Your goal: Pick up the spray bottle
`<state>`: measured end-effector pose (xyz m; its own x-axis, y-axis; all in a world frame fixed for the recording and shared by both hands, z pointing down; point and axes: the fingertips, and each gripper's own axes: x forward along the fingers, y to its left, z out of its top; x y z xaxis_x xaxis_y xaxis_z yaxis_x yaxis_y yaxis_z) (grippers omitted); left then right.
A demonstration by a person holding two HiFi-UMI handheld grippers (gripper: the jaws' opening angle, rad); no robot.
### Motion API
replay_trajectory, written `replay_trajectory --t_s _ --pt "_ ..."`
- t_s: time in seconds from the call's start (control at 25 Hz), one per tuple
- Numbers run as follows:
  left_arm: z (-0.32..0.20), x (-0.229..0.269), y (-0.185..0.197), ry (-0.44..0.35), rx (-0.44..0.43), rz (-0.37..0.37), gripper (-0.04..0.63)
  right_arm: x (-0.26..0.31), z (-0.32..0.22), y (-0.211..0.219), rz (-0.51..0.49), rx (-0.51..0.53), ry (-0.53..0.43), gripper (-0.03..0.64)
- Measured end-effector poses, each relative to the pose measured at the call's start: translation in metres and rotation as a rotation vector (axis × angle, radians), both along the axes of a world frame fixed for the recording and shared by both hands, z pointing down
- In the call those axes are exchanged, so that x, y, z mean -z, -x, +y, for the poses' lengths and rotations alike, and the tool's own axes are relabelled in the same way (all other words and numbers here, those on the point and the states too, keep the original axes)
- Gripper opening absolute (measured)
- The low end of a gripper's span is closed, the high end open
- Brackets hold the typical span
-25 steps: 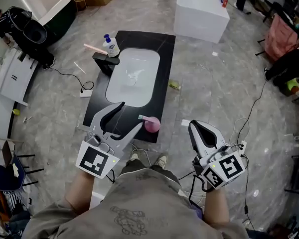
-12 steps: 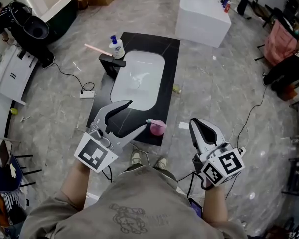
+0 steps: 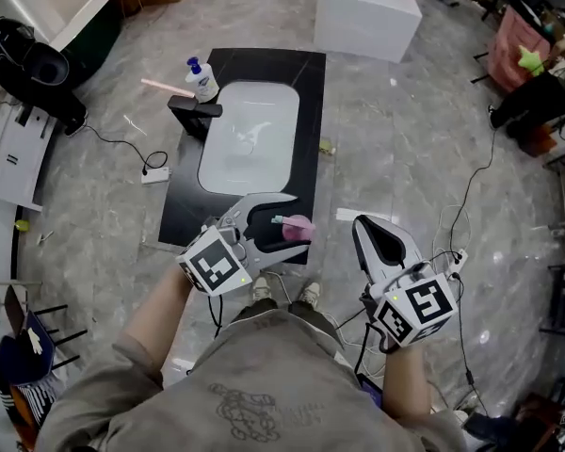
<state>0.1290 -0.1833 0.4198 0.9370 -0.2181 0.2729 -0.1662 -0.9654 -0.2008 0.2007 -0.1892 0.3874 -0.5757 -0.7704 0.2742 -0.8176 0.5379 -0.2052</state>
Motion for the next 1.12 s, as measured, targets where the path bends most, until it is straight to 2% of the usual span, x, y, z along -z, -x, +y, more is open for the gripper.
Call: replay_trajectory --t_s 0.24,0.36,0.64,0.84,0.96,1.12 --pt "-0.008 -0.065 -0.010 0.069 -0.073 -0.101 0.278 -0.016 0.006 -0.004 -0.006 -0.033 0.054 0.028" --pt "-0.006 -0.098 -0.014 0.070 -0.106 -0.168 0.278 -0.029 0.009 -0.003 0.004 -0.045 0.095 0.028" --pt "-0.012 -0.148 -0.019 0.164 -0.148 -0.205 0.276 -0.053 0.014 0.005 0.042 -0.041 0.167 0.028" --pt "-0.014 -0.170 -0.025 0.154 -0.163 -0.279 0.198 -0.064 0.020 0.014 0.049 -0.023 0.207 0.028" --pt "-0.016 -0.172 -0.028 0.150 -0.160 -0.280 0.115 -0.063 0.020 0.018 0.049 -0.008 0.204 0.028" --pt "-0.017 -0.171 -0.031 0.174 -0.130 -0.276 0.109 -0.062 0.019 0.014 0.042 -0.025 0.202 0.028"
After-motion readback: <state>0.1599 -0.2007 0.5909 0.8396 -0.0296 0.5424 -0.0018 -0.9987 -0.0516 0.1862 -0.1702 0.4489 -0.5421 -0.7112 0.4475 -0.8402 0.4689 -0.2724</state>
